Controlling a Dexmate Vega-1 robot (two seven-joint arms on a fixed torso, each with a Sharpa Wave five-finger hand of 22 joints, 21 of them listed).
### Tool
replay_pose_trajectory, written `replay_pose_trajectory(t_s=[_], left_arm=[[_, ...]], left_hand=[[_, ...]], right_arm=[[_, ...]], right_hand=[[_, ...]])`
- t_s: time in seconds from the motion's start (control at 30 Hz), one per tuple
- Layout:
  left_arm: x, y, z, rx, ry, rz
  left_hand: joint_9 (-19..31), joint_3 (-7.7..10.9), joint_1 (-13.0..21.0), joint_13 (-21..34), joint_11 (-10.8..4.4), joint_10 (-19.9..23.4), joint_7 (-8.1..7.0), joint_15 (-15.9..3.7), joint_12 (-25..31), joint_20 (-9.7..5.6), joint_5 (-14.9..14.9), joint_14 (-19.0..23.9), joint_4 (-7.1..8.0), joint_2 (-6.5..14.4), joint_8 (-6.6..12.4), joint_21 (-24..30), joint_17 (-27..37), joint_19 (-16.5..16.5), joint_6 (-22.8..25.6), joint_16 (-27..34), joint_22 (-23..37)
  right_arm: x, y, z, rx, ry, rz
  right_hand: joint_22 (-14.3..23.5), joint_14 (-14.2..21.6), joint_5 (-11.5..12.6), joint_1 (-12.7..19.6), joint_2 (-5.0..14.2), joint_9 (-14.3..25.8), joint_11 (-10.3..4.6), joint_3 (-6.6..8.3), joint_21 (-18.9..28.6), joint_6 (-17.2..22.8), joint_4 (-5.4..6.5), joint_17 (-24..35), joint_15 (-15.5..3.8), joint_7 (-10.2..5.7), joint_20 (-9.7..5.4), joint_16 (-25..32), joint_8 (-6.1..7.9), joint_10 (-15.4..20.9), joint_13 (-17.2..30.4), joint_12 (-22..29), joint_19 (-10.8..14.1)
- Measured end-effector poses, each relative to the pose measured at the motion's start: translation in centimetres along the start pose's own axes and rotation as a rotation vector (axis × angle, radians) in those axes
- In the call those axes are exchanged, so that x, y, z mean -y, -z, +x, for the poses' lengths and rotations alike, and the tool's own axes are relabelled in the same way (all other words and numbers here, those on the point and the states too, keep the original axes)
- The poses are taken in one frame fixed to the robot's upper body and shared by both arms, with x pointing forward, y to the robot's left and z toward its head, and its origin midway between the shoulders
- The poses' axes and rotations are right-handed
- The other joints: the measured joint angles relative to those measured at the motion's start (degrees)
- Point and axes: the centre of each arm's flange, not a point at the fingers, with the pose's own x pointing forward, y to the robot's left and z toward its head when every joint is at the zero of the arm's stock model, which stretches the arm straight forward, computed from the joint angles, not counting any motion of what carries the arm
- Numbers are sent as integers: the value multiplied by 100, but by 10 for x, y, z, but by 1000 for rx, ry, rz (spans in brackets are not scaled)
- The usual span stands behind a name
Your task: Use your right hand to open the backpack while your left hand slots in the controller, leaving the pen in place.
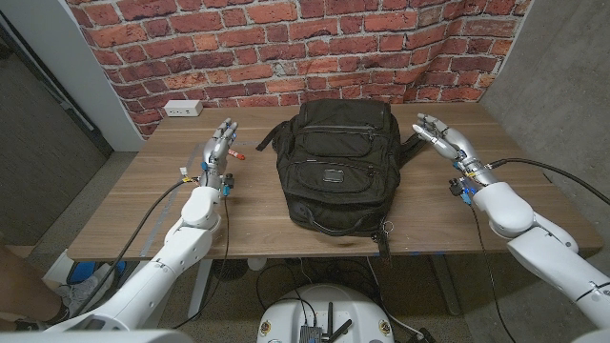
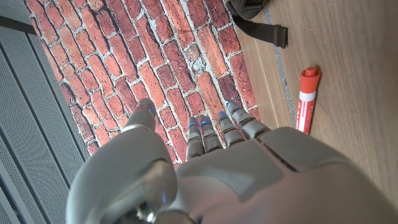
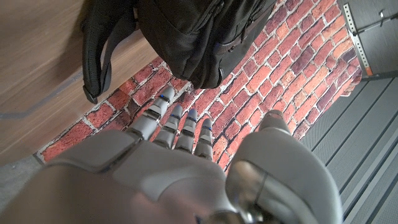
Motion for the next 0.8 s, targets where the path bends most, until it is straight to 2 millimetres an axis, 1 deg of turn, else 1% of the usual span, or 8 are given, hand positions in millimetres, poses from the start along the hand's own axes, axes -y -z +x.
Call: replay_pose_trajectory(t_s=[0.1, 0.27, 0.4, 0.43, 0.5, 0.67, 0.73, 0.8], left_arm=[[1, 0, 0, 0, -6, -3], [2, 1, 0, -5, -13, -6], [4, 2, 0, -8, -14, -9], [4, 2, 0, -10, -14, -11], [5, 3, -1, -12, -15, -16], [8, 5, -2, -17, -15, -25], [8, 6, -2, -18, -15, -29], [9, 7, -3, -18, -14, -33]], left_hand=[[0, -1, -21, 0, 14, 15, 4, 0, 25, 0, 0, 0, -1, 21, 22, 21, 0, 0, 4, 0, 0], [1, 0, -75, 0, 44, 44, 30, -21, 25, 0, 0, 21, -1, 31, 22, 43, 0, 0, 30, 0, 0], [1, -1, -75, 1, 45, 44, 30, -21, 25, 0, 0, 21, -1, 31, 22, 43, 0, 0, 30, 0, 0], [0, 0, -92, 0, 45, 44, 30, -21, 25, 0, 0, 21, -1, 48, 22, 43, 0, 0, 30, 0, 1], [1, 16, -98, 1, 45, 45, 30, -21, 25, 0, 0, 21, 15, 52, 22, 43, 0, 0, 30, 0, 1], [1, 23, -150, 1, 45, 44, 30, -21, 25, 0, 0, 21, 22, 45, 22, 43, 0, 0, 30, 0, 1], [1, 23, -150, 1, 45, 44, 30, -21, 24, 0, 0, 21, 22, 45, 22, 43, 0, 0, 30, 0, 1], [1, 23, -173, 1, 45, 44, 30, -21, 24, 0, 0, 21, 22, 23, 22, 43, 0, 0, 30, -1, 1]], right_arm=[[0, 4, 2, 0, 8, 25], [0, 11, 6, -3, 27, 75], [0, 16, 8, -5, 41, 119], [0, 18, 8, -7, 44, 128], [0, 21, 10, -10, 50, 149], [0, 27, 13, -15, 55, 191], [-1, 31, 14, -20, 57, 211], [-1, 34, 17, -21, 57, 230]], right_hand=[[0, -18, 0, -77, -9, 0, 0, -15, 0, -22, 49, -26, 18, 20, 8, -18, 0, 0, 0, 0, -7], [0, -48, 0, -165, 8, 0, 0, -38, 0, -31, 73, -26, -12, 29, 38, -18, 0, 0, 0, 0, -38], [0, -48, 0, -223, 13, -16, 0, -70, -44, -61, 105, -47, -13, 59, 7, -18, 0, 0, 0, 0, -69], [1, -48, 0, -292, 20, -17, 0, -85, -44, -61, 119, -53, -13, 59, 7, -18, 0, 0, 1, 0, -69], [1, -47, 0, -296, 13, -16, 0, -86, -44, -84, 120, -54, -13, 82, 20, -18, 0, 0, 1, 0, -82], [1, -59, 0, -410, 65, -16, 11, -110, -44, -103, 189, -54, -24, 101, 0, -18, 0, -11, 1, 0, -123], [1, -58, 0, -431, 43, -16, 11, -111, -44, -103, 189, -67, -24, 101, -1, -18, 0, -10, 1, 0, -122], [1, -58, 0, -469, 81, -16, 11, -111, -44, -103, 190, -79, -24, 101, -1, -18, 0, -10, 1, 0, -121]])
